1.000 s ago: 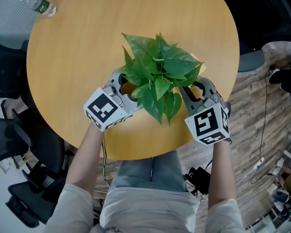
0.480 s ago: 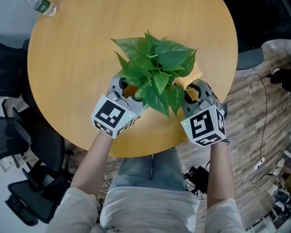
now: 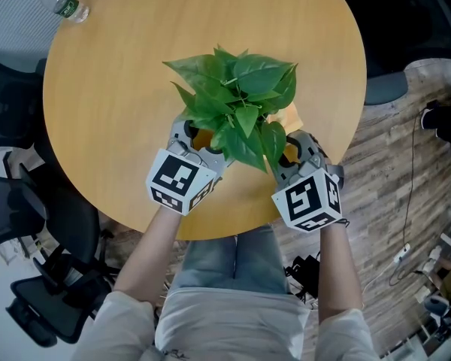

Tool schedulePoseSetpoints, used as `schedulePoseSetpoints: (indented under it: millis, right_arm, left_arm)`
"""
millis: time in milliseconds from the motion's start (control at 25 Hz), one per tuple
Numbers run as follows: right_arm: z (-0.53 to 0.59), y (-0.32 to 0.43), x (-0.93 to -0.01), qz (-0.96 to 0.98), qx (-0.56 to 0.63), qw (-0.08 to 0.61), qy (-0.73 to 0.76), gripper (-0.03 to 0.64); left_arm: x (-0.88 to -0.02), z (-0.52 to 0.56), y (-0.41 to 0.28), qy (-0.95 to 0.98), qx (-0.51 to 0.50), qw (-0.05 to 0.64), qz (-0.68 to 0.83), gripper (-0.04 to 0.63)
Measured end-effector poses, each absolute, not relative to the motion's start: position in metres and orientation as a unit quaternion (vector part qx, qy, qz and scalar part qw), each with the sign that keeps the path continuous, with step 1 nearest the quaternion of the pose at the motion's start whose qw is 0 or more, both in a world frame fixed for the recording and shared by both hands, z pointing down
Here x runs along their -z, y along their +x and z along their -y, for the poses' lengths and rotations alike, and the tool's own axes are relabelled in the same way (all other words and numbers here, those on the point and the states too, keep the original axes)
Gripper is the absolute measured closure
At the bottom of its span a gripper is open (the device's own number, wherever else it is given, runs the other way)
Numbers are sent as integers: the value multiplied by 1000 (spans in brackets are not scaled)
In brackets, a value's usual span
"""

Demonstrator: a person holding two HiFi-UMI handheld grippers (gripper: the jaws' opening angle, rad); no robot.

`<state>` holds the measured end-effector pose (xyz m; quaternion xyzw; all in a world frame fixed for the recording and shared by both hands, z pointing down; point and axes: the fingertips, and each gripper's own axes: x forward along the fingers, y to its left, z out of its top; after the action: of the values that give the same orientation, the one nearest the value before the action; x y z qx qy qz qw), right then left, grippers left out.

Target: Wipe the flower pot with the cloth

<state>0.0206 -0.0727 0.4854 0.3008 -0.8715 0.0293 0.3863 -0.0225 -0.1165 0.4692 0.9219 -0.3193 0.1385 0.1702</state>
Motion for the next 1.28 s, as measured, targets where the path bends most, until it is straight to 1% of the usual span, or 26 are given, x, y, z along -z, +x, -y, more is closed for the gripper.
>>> schedulePoseSetpoints:
  millis: [560, 840, 1040, 1280]
  right_arm:
    - [58, 12, -487, 881, -38, 372, 289, 571]
    - [58, 14, -487, 880, -39, 374, 289, 571]
    - [58, 22, -489, 878, -46, 373, 297, 571]
    - [60, 24, -488, 875, -47, 376, 301, 571]
  left_arm:
    - [-470, 114, -18, 900, -140, 189, 368, 169]
    - [-472, 109, -22, 908, -144, 195, 343, 167]
    - [-472, 101, -35, 922, -158, 172, 310, 166]
    - [-472, 101, -45, 952, -161, 121, 230, 165]
